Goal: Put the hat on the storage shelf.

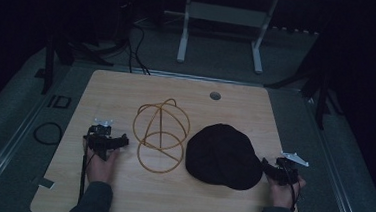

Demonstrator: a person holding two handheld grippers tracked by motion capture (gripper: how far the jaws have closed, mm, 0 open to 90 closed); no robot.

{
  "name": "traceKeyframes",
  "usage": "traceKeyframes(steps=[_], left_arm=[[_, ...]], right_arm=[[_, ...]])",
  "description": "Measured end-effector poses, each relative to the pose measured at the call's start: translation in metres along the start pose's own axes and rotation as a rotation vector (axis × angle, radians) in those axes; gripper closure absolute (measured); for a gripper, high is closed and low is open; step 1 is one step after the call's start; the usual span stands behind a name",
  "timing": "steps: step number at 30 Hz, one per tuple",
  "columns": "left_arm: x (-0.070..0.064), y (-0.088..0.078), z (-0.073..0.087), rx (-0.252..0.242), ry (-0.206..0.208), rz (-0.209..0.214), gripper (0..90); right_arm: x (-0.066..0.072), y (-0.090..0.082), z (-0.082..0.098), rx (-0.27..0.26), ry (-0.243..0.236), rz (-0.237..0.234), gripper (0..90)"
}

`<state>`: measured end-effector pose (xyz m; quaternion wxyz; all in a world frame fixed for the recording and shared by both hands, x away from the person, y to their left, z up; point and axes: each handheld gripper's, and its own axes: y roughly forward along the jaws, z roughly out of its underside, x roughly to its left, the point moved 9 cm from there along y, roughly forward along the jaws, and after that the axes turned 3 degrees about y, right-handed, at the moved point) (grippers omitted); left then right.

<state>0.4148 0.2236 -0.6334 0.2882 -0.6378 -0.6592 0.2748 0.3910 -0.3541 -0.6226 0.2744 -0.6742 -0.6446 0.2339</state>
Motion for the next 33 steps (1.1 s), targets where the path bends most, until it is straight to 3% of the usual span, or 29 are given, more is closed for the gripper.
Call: traceKeyframes(steps=[11,33], left_arm=[[0.0,0.0,0.0,0.0,0.0,0.0,1.2],[-0.0004,0.0,0.0001,-0.002,-0.002,-0.002,1.2]], right_arm=[[0.001,0.0009,-0.0007,-0.002,0.018,0.018,27.4],[0.0016,-0.0003,0.0004,0.001,0.008,0.01,27.4]])
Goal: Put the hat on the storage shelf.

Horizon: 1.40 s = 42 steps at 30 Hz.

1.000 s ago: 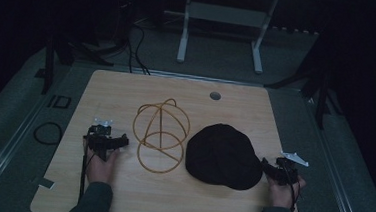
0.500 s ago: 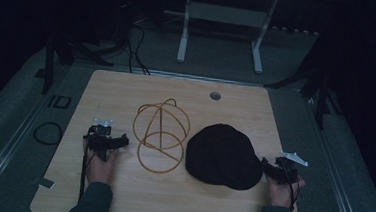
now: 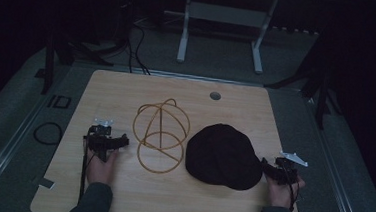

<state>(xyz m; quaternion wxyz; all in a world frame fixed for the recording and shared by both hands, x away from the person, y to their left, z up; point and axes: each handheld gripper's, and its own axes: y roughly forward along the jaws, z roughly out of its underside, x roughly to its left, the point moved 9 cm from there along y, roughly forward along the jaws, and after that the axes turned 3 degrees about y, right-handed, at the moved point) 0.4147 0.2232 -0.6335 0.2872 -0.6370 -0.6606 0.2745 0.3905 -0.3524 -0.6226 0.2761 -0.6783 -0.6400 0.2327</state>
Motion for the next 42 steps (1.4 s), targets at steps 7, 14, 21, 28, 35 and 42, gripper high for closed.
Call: traceKeyframes(steps=[7,14,21,28,35,42], left_arm=[[0.0,0.0,0.0,0.0,0.0,0.0,1.2],[0.0,0.0,0.0,0.0,0.0,0.0,1.2],[-0.001,0.0,0.0,0.0,0.002,0.001,1.2],[-0.001,0.0,0.0,0.0,0.001,0.002,1.2],[-0.003,0.0,0.0,0.0,0.0,0.002,1.2],[-0.003,0.0,0.0,0.0,0.003,0.004,1.2]], right_arm=[[0.0,-0.002,0.0,0.028,-0.002,-0.01,29.8],[0.002,-0.006,0.0,0.075,-0.02,-0.047,35.1],[0.003,-0.012,-0.004,0.085,-0.064,-0.075,36.8],[0.01,-0.021,-0.014,0.092,-0.123,-0.101,36.7],[0.019,-0.03,-0.023,0.129,-0.202,-0.111,36.7],[0.032,-0.04,-0.03,0.19,-0.264,-0.142,36.8]])
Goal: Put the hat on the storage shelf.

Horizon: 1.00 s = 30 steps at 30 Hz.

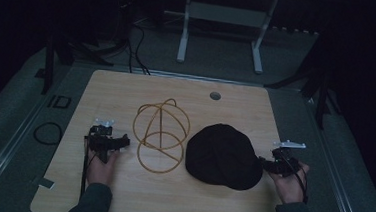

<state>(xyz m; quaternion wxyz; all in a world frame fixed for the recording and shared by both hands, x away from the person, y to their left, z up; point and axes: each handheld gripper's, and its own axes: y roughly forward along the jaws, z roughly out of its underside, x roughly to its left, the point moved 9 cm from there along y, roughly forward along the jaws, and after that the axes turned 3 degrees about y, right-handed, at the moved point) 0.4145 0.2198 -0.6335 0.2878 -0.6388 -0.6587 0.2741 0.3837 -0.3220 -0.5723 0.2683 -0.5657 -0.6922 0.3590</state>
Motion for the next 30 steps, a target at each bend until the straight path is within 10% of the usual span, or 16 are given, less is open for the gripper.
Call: traceKeyframes(steps=[30], left_arm=[[0.0,0.0,0.0,0.0,0.0,0.0,1.2]], right_arm=[[0.037,-0.012,-0.035,0.067,-0.002,-0.161,42.5]])
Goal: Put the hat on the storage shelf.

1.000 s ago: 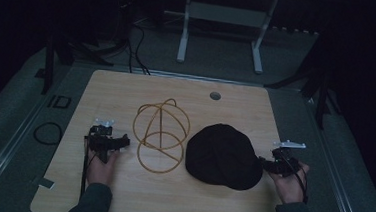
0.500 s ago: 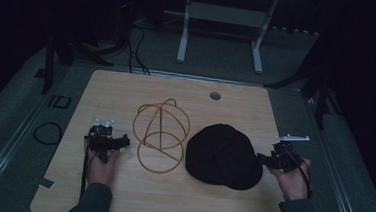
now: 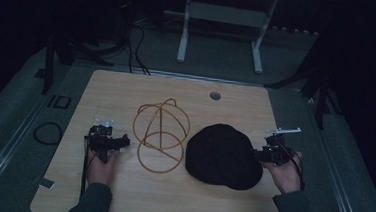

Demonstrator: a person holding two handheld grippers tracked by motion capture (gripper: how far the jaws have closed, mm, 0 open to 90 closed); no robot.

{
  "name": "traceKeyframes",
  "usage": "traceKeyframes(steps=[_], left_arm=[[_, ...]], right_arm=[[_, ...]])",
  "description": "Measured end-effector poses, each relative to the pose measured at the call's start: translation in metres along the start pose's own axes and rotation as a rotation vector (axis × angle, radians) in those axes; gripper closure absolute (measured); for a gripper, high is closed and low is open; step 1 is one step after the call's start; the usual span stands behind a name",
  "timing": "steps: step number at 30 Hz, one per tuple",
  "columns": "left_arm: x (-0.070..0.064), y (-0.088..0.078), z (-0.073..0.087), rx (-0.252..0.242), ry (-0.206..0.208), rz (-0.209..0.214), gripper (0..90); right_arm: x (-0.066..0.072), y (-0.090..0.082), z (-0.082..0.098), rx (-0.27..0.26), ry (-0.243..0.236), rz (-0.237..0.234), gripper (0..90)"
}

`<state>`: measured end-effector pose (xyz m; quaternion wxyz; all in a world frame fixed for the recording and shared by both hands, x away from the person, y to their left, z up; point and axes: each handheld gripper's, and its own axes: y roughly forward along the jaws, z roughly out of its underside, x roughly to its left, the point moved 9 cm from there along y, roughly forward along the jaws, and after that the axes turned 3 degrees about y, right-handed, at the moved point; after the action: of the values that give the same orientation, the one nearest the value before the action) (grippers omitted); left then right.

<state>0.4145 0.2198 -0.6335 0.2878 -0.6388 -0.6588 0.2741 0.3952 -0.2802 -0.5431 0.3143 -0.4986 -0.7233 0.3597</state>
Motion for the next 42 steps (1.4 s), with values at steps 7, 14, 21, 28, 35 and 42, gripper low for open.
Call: traceKeyframes(steps=[7,14,21,28,35,42], left_arm=[[0.0,0.0,0.0,0.0,0.0,0.0,1.2],[0.0,0.0,0.0,0.0,0.0,0.0,1.2],[0.0,0.0,0.0,0.001,0.0,0.0,1.2],[0.0,0.0,0.0,0.0,0.0,0.0,1.2],[0.0,0.0,0.0,0.0,-0.001,0.0,1.2],[0.0,0.0,0.0,0.0,0.0,0.0,1.3]], right_arm=[[0.004,0.015,-0.002,0.045,0.019,-0.031,42.3],[0.005,0.033,-0.003,0.13,0.069,-0.048,45.9],[0.006,0.042,-0.001,0.19,0.099,-0.076,59.6],[0.009,0.042,-0.003,0.27,0.035,-0.016,71.5],[0.009,0.043,-0.005,0.27,0.022,-0.01,72.1],[0.009,0.044,-0.007,0.292,-0.006,0.057,76.8]])
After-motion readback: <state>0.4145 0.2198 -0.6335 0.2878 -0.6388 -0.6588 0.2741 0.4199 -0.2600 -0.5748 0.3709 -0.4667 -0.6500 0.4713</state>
